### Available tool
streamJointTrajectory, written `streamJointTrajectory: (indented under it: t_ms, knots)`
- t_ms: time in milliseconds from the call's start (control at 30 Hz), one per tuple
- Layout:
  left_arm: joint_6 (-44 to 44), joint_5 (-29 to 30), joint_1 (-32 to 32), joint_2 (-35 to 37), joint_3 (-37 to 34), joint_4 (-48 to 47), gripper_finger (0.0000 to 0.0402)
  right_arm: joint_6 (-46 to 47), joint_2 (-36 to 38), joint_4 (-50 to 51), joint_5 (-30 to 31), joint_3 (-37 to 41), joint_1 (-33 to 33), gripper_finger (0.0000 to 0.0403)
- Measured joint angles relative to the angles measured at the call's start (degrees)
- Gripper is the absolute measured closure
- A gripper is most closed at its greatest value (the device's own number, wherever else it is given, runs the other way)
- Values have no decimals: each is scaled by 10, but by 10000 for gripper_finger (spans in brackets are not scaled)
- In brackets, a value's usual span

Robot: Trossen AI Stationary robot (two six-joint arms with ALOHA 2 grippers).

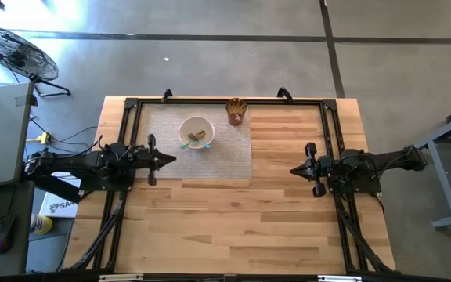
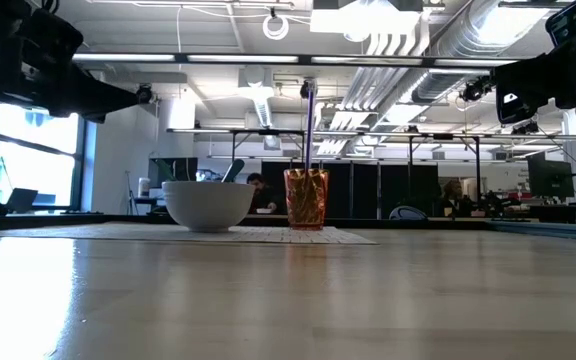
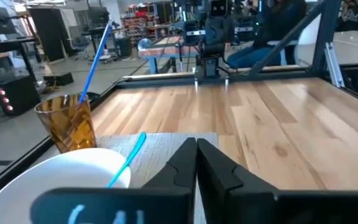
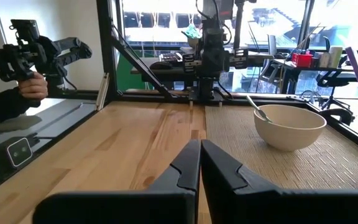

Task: Pick & Place Utensil
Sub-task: Return to Home Position

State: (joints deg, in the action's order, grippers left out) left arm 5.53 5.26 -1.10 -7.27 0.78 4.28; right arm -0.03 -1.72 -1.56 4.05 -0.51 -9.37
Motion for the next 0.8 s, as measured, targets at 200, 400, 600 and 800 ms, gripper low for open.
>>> streamJointTrajectory:
  t_ms: [200, 400, 600, 800]
  knots:
    - [1, -24, 0, 0, 0, -16, 379, 0, 0, 0, 0, 0, 0, 394]
    - [1, -16, 0, 0, 0, -19, 378, -12, 0, 0, 0, 0, 0, 398]
    - [0, -12, 0, 0, 0, -19, 378, -14, 0, 0, 0, 0, 0, 395]
    - [0, -12, 0, 0, 0, -19, 378, -14, 0, -1, 0, 0, 0, 394]
